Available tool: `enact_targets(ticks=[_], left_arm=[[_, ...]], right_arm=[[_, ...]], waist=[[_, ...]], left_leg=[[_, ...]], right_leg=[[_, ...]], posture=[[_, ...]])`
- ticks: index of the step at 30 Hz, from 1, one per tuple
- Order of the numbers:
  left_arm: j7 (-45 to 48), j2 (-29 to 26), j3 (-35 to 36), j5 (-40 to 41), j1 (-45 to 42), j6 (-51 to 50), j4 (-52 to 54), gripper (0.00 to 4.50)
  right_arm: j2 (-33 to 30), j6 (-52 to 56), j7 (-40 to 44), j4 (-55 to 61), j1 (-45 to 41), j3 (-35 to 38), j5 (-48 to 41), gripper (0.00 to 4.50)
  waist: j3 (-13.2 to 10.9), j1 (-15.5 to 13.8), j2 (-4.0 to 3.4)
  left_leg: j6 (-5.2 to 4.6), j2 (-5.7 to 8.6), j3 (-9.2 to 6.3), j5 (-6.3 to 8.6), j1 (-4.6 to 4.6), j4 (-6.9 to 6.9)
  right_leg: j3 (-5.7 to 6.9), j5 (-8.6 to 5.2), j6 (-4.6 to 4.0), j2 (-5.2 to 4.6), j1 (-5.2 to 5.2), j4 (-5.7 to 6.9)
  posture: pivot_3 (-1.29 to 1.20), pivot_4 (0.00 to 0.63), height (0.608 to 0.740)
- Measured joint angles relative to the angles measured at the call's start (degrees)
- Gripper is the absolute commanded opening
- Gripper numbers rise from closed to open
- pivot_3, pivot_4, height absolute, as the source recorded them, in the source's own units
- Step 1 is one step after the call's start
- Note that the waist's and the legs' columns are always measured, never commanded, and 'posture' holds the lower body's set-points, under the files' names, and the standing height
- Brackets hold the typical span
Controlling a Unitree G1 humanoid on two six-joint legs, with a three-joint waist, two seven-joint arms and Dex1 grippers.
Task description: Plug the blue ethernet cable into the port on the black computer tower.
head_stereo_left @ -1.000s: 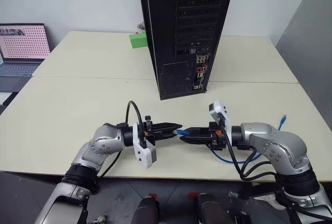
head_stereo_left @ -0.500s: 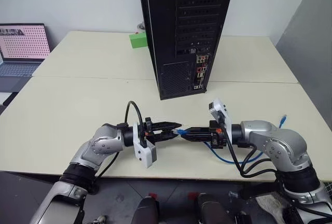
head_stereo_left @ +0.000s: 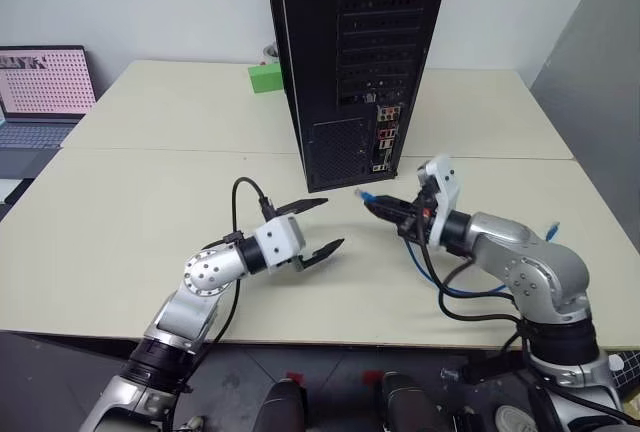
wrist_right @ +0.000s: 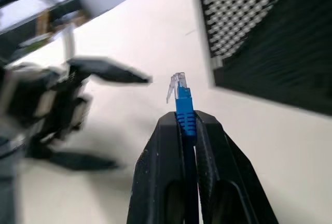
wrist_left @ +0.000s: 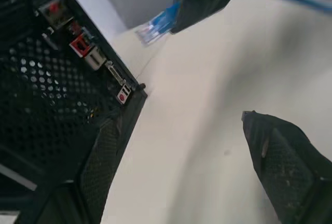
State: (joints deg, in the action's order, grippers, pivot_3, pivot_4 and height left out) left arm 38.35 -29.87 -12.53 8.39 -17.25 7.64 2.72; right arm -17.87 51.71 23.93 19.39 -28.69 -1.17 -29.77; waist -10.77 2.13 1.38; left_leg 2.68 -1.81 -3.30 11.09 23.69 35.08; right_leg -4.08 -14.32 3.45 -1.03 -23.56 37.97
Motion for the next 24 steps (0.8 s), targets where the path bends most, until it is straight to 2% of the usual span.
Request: enact_targets(ticks=[4,8,15,24], left_arm=[[-4.7,3.7,1.0,0.7,-1.4,-14.8,6.2,3.82],[-9.1,7.6,1.6,0.8,-4.2,-25.5,9.4,3.82],[-12.1,9.9,3.5,1.4,-8.0,-36.2,12.9,3.82],[-13.2,11.1,4.6,2.6,-8.6,-40.7,14.1,3.82]], right_arm=[[5.9,-2.0,-11.2,-1.8,-1.8,-0.1,6.8,0.01],[10.7,-3.7,-18.1,-4.3,-3.3,-0.3,11.1,0.01],[12.6,-8.6,-22.3,-9.9,-6.9,-0.7,16.9,0.01],[14.1,-11.7,-22.7,-14.9,-8.7,-0.6,19.2,0.01]], waist=[[0.0,0.1,0.0],[0.0,0.1,0.0],[0.0,0.3,0.0],[0.0,0.3,0.0]], left_leg=[[0.0,0.02,-0.01,0.0,0.03,0.0],[0.0,0.02,-0.02,0.0,0.03,0.0],[0.0,0.03,-0.03,0.0,0.03,-0.01],[0.0,0.03,-0.02,0.0,0.04,-0.01]], right_leg=[[0.0,0.0,0.0,0.0,0.0,-0.02],[0.0,0.01,0.0,0.0,0.0,-0.02],[0.0,0.0,-0.01,0.0,-0.01,-0.03],[0.0,0.01,-0.02,0.0,-0.01,-0.05]], posture=[[0.0,0.15,0.74],[0.0,0.15,0.74],[0.0,0.15,0.74],[0.0,0.15,0.74]])
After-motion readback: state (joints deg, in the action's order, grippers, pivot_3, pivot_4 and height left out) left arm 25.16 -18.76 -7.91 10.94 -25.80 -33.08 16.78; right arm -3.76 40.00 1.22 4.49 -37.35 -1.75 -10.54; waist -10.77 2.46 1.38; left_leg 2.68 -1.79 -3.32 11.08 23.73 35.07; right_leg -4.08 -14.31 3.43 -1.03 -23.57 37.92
